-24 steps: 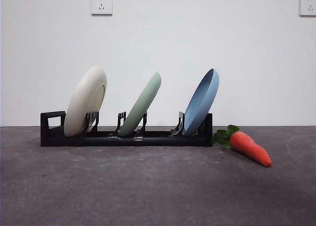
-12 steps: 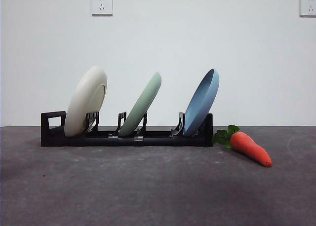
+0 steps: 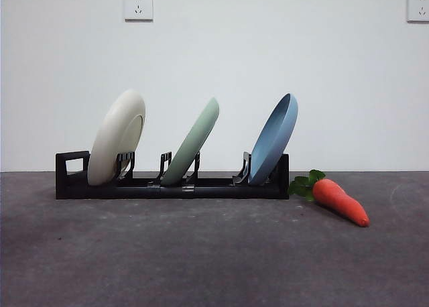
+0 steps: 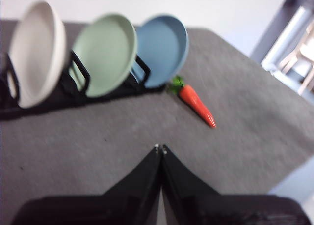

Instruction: Take the green plate from the plate rack,put the plate on the table,take the carrot from the table,put the carrot in the plate

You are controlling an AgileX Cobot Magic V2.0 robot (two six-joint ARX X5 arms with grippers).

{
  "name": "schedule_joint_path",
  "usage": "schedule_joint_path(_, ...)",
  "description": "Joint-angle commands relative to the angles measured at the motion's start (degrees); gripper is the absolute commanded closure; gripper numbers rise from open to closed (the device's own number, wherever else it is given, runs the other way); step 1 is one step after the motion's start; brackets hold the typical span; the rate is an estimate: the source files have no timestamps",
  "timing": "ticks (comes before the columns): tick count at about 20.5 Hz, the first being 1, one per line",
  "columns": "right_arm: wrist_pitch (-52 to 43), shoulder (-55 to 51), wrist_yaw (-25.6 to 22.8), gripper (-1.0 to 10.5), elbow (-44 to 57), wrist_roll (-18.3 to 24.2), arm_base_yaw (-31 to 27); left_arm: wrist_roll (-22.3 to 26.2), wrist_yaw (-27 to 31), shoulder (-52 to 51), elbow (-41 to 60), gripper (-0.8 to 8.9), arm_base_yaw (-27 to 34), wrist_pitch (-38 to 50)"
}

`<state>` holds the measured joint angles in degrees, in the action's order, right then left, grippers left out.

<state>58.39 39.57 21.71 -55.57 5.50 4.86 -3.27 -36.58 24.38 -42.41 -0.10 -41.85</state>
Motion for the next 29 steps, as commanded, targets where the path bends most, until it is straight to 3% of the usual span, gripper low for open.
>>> schedule_joint_path(1, 0.4, 0.9, 4.4, 9.6, -0.5, 2.1, 0.2, 4.8, -1.2, 1.3, -1.3, 8.20, 0.1, -2.3)
schedule_joint_path(3, 0.2, 1.5, 4.5, 9.3, -0.5, 2.1, 0.1, 4.8, -1.1, 1.7, -1.6, 8.10, 0.1, -2.4)
schedule_joint_path(4, 0.0, 1.7, 4.5, 8.4, -0.5, 1.8, 0.1, 4.8, -0.9, 1.8, -1.6, 7.56, 0.1, -2.4)
schedule_joint_path(7, -0.1, 2.1, 3.3, 3.1, -0.5, 0.9, 0.1, 4.8, -1.0, 1.8, -1.6, 2.16, 0.1, -2.3)
schedule_joint_path(8, -0.1, 2.1, 3.5, 2.4, -0.5, 0.9, 0.1, 4.7, -1.0, 1.8, -1.6, 1.85, 0.1, -2.3)
schedule_joint_path(15, -0.1, 2.1, 3.6, 2.5, -0.5, 0.8, 0.1, 0.8, -1.5, 4.8, -2.4, 1.85, 0.0, 7.1)
schedule_joint_path(21, -0.5, 2.8, 3.6, 2.5, -0.5, 0.5, 0.1, 1.1, -0.8, 18.0, -11.7, 1.86, -5.6, 13.7)
schedule_joint_path(29, -0.5, 4.1, 3.6, 2.5, -0.5, 0.5, 0.1, 5.4, 16.3, 46.6, -30.6, 1.89, -21.4, 20.8)
